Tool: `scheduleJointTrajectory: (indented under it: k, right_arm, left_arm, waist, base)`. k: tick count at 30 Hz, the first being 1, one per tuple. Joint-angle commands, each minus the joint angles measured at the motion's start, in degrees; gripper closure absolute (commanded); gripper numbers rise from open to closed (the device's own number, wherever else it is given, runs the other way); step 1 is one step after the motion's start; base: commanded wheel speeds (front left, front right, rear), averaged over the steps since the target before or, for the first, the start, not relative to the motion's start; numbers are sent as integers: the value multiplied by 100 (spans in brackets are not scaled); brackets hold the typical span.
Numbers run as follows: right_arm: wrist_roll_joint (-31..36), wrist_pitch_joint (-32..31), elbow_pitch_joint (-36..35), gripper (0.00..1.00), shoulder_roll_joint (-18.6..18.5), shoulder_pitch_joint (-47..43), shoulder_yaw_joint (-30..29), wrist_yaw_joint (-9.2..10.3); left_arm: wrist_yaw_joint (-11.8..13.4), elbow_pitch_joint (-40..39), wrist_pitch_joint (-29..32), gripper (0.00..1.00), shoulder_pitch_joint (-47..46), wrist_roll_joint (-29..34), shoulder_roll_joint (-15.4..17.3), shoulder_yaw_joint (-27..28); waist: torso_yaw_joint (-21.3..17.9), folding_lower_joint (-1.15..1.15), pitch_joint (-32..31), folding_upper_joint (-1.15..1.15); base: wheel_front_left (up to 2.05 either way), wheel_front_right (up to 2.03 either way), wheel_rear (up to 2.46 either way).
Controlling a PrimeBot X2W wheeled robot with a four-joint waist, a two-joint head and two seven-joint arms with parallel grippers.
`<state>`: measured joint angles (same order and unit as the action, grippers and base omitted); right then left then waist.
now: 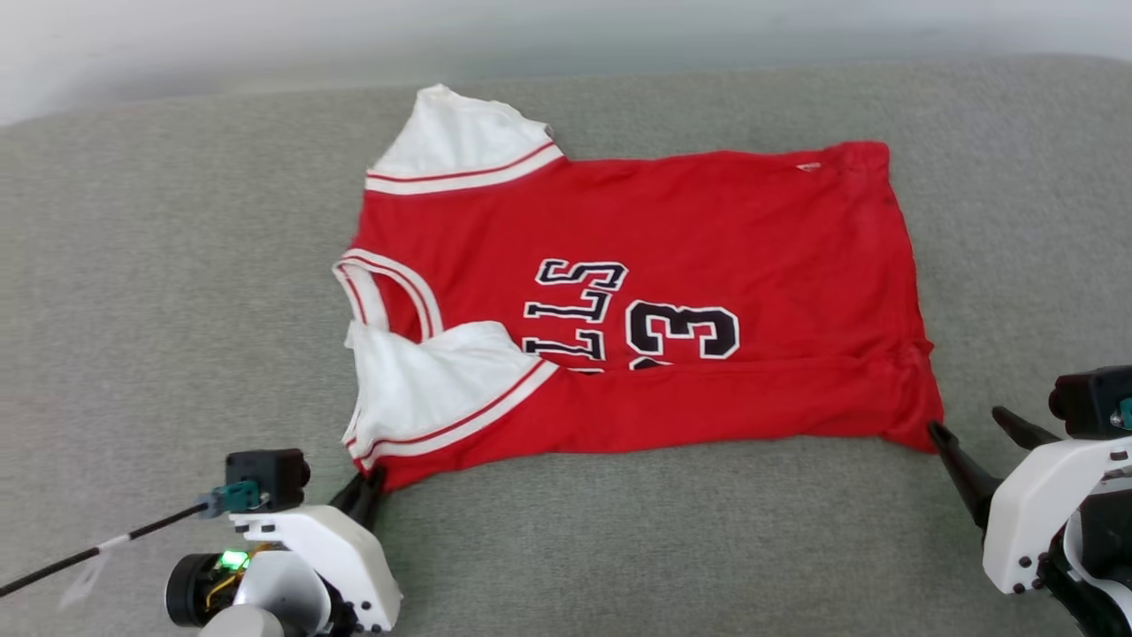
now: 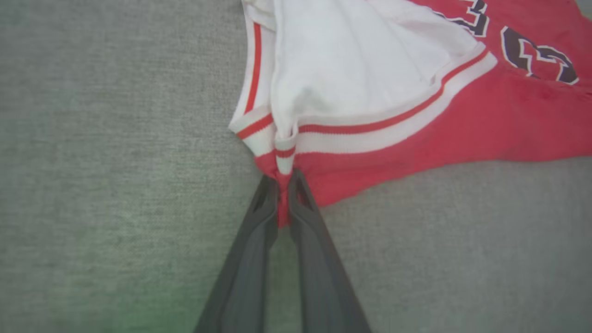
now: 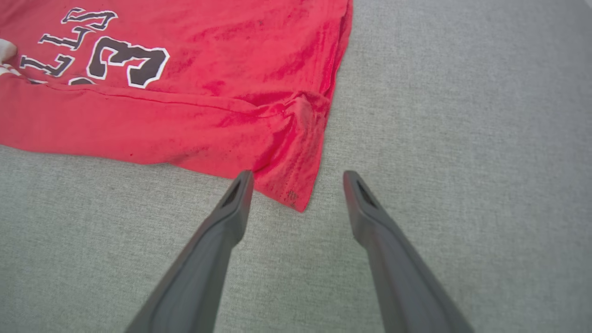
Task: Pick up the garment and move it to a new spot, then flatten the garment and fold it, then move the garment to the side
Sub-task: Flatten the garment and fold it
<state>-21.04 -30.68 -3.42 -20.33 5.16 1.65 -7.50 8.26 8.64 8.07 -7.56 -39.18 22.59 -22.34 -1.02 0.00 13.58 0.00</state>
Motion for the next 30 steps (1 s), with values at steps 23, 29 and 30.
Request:
scheduleJointTrajectory:
  k: [23,29,30]
  right_arm:
    - [595,-512,1668,0,442,403,-322,4]
    - [441,-559,1971,100,385,379,-220,5]
    - [425,-543,1985,100,360,377,-229,6]
  left_arm:
    - [-6,-1291,-382,100,58,245,78,-102]
    - [-84,-1063,-424,100,20,260,89,-163]
    - [-103,-1019,-433,100,25,249,96,-167]
  waist:
    - [707,0,289,0]
    - [692,0,288,0]
    - [681,0,253,0]
  base:
    - [0,0,0]
    - [0,0,0]
    - [0,0,0]
